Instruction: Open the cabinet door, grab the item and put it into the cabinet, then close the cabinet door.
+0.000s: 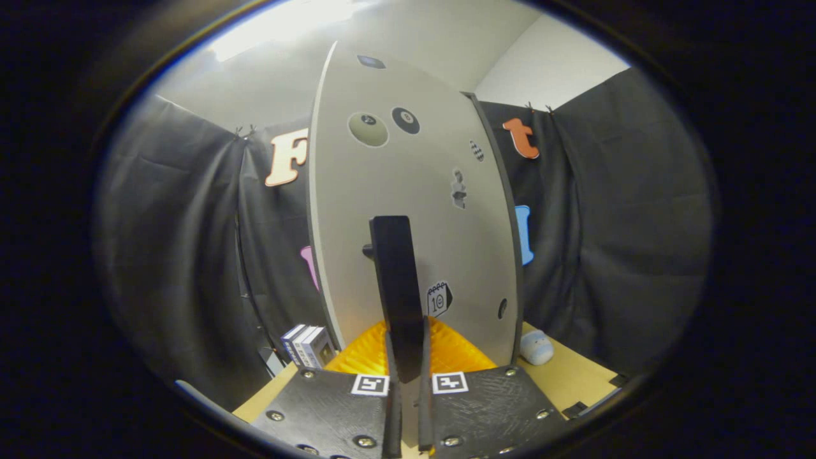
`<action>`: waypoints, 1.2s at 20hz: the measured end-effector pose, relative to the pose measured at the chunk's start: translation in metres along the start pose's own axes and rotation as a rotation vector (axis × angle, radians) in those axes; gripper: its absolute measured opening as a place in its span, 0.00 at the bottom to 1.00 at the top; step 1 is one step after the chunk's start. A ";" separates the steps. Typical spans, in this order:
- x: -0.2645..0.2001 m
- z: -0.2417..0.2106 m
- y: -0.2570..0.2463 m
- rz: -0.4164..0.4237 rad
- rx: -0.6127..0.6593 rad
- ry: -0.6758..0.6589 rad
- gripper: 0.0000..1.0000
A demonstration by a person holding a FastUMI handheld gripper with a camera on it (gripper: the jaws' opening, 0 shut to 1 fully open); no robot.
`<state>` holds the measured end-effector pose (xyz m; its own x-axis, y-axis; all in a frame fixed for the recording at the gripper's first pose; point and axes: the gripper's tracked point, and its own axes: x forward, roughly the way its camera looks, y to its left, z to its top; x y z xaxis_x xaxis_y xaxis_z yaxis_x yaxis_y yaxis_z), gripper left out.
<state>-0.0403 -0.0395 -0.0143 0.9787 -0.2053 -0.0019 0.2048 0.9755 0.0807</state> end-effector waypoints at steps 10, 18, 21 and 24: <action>-0.042 0.009 -0.067 -0.153 0.018 -0.045 0.09; -0.051 0.020 -0.114 -0.260 -0.036 -0.064 0.09; -0.056 0.025 -0.140 -0.303 -0.054 -0.077 0.09; -0.059 0.027 -0.148 -0.273 -0.066 -0.077 0.09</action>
<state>-0.1291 -0.1738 0.0004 0.8835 -0.4643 0.0612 0.4639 0.8856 0.0225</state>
